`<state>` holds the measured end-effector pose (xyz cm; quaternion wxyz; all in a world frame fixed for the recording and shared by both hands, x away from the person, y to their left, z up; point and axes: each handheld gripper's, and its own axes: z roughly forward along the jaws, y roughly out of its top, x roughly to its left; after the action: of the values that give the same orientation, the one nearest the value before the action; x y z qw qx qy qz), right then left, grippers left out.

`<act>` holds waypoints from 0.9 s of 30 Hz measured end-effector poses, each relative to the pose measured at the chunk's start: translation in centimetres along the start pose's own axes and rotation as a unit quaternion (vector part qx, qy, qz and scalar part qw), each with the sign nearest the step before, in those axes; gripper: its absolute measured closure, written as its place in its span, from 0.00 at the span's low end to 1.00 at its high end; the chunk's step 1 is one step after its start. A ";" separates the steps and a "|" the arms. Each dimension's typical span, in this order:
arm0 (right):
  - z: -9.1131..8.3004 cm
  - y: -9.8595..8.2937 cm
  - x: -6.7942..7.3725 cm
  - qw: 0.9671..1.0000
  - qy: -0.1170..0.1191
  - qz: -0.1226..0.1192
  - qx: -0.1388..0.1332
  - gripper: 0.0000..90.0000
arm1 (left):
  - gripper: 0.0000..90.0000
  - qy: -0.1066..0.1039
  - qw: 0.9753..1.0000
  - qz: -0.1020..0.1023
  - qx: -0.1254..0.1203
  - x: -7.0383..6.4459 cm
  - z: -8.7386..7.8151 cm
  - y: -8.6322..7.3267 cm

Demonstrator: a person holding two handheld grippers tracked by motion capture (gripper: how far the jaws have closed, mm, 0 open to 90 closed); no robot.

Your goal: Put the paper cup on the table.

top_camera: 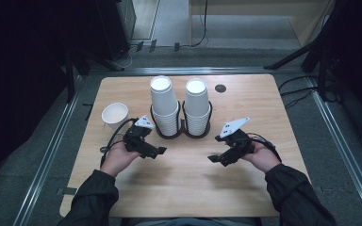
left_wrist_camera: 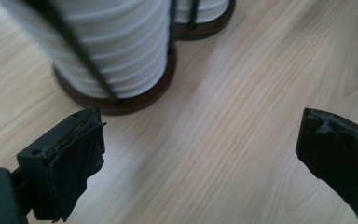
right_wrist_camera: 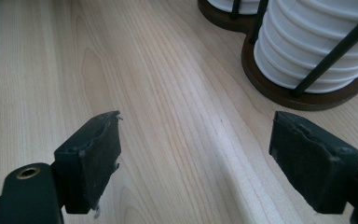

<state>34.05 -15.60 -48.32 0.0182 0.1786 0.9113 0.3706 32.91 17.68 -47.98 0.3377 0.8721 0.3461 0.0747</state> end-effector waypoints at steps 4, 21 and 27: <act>-0.1 -0.1 0.0 1.000 -0.002 0.001 -0.001 0.18 | 0.02 -0.011 1.000 0.013 0.004 -1.4 0.8 0.7; -0.6 -1.0 0.8 1.000 -0.010 0.006 -0.002 0.18 | 0.02 -0.042 0.997 0.058 0.023 -4.2 3.8 2.2; -0.8 -1.3 1.1 1.000 -0.013 0.009 -0.001 0.18 | 0.02 -0.045 0.996 0.070 0.015 -4.7 4.1 2.7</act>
<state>32.52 -16.62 -48.54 0.0271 0.1912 0.9089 0.3696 32.41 10.94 -48.88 0.3335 0.9017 0.2698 0.0537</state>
